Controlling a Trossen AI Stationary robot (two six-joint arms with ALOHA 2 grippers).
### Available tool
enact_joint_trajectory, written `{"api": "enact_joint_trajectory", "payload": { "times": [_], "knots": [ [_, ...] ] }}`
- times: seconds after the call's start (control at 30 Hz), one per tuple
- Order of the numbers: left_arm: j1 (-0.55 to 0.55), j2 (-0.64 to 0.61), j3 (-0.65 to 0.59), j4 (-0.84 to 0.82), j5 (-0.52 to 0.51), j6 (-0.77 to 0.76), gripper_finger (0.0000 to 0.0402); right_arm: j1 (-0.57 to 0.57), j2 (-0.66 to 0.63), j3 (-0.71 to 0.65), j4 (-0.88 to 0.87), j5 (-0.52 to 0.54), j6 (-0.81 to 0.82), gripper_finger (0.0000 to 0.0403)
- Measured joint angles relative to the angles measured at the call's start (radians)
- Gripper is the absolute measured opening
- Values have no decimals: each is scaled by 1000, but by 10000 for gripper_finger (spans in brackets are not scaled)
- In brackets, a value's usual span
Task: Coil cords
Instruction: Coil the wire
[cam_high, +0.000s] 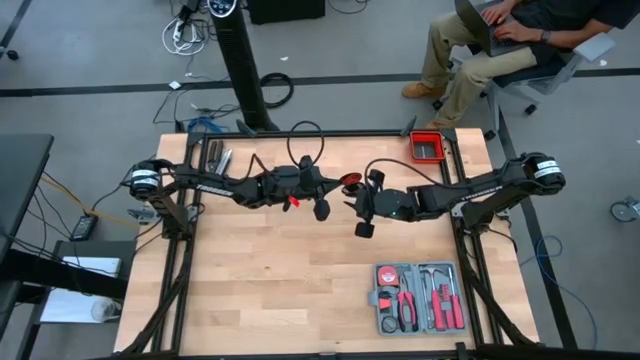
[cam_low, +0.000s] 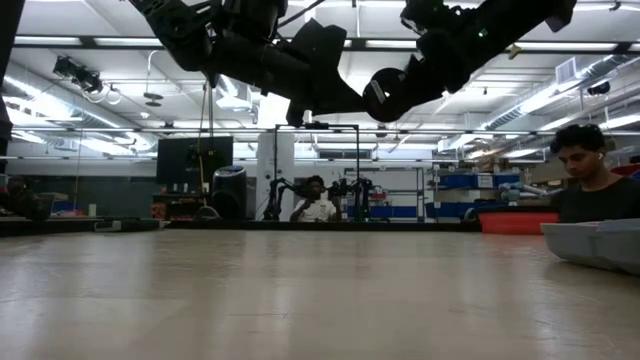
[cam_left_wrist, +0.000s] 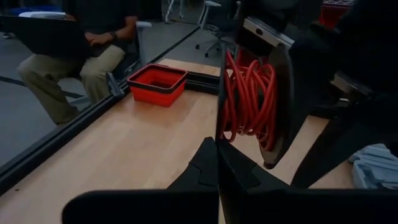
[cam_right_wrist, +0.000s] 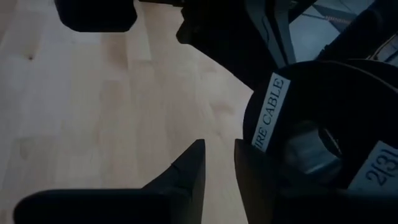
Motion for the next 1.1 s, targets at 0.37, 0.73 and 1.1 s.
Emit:
{"api": "enact_joint_trajectory", "payload": {
  "times": [0.37,0.73,1.1],
  "knots": [
    [0,-2,1,-65,11,9,0,12,-5,0,-5,-77,44,78],
    [0,-2,2,-198,12,7,0,117,-67,1,8,4,156,75],
    [0,-2,2,-212,43,15,0,45,-158,1,-101,2,74,74]
  ]
}}
